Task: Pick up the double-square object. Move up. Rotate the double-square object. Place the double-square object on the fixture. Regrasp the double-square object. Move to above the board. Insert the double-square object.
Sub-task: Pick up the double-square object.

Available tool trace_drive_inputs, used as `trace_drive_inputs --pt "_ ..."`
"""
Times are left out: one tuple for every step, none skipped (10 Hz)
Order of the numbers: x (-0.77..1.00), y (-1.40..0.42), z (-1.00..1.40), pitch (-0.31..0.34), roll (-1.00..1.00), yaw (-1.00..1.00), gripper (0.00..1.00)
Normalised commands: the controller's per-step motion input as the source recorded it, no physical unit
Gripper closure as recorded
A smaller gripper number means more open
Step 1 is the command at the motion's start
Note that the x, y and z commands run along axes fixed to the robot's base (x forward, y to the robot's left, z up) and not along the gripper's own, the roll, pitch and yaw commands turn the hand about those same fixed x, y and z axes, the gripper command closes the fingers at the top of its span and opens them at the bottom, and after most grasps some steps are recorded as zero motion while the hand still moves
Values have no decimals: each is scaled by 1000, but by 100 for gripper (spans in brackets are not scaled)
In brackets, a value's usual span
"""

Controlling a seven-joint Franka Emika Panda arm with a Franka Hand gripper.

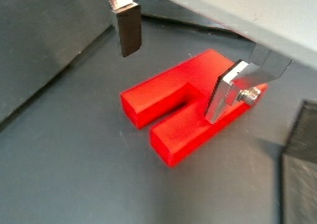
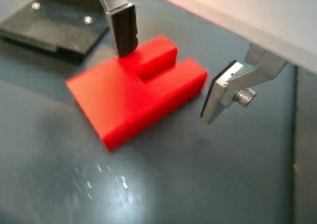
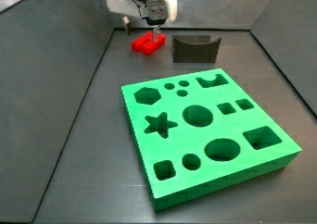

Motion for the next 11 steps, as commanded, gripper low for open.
trace_drive_inputs --pt "460 -140 51 -40 -133 -34 0" --pt "211 -91 -483 -149 -80 -86 0" --pt "0 -66 -894 -177 -23 -63 0" --pt "-151 0 -1000 -110 0 0 0" --pt "-480 97 -1000 -106 0 0 0" --pt "-660 117 -1000 -139 21 0 0" --pt "-354 0 -743 -150 0 0 0" --pt "-117 9 -134 -100 -74 0 0" --pt "0 20 0 0 -40 0 0" --pt "0 0 0 0 -7 0 0" --pt "0 0 0 0 0 0 0"
